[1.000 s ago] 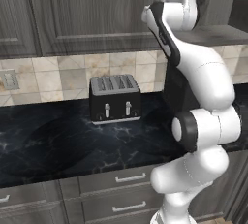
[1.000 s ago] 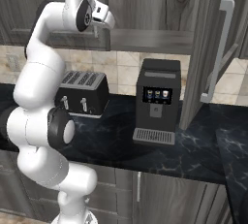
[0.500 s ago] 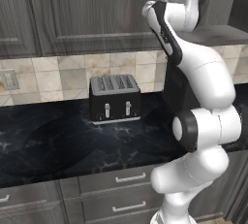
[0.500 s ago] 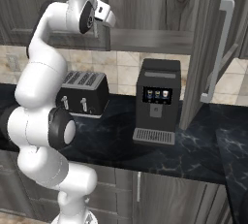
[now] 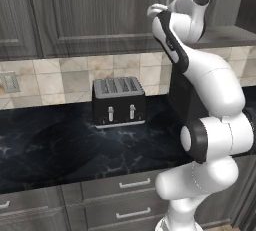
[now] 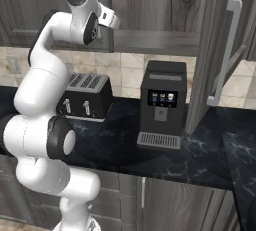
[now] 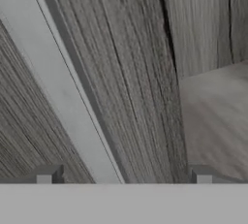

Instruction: Open the cabinet. Pick the soap dispenser and place it next to the sink. Then close the cabinet.

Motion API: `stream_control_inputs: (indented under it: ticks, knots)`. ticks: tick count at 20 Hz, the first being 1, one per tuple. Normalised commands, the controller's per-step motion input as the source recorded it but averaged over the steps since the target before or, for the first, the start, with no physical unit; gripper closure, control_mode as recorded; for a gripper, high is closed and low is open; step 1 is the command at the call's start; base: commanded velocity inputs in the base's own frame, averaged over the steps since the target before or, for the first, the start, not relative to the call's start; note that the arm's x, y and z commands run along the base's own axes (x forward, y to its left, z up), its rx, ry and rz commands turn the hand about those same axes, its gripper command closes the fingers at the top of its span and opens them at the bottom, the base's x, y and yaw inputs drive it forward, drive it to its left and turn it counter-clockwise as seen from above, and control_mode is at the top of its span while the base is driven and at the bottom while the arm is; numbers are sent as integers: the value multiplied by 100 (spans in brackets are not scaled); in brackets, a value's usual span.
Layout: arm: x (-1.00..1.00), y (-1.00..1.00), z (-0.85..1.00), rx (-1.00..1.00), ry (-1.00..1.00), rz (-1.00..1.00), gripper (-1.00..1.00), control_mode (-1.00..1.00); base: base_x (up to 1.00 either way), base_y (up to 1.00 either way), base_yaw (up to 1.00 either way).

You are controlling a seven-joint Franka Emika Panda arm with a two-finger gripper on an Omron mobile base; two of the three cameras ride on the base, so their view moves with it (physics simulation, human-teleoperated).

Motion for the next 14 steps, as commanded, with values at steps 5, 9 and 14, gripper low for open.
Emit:
stream_control_inputs:
  ticks: [5, 9, 14]
  knots:
    - [35, 1, -3, 0, 2, 0, -100, -100, 0, 0, 0]
    - [56, 4, -13, 0, 0, 0, -100, -100, 0, 0, 0]
    - [13, 3, -1, 0, 0, 0, 100, -100, 0, 0, 0]
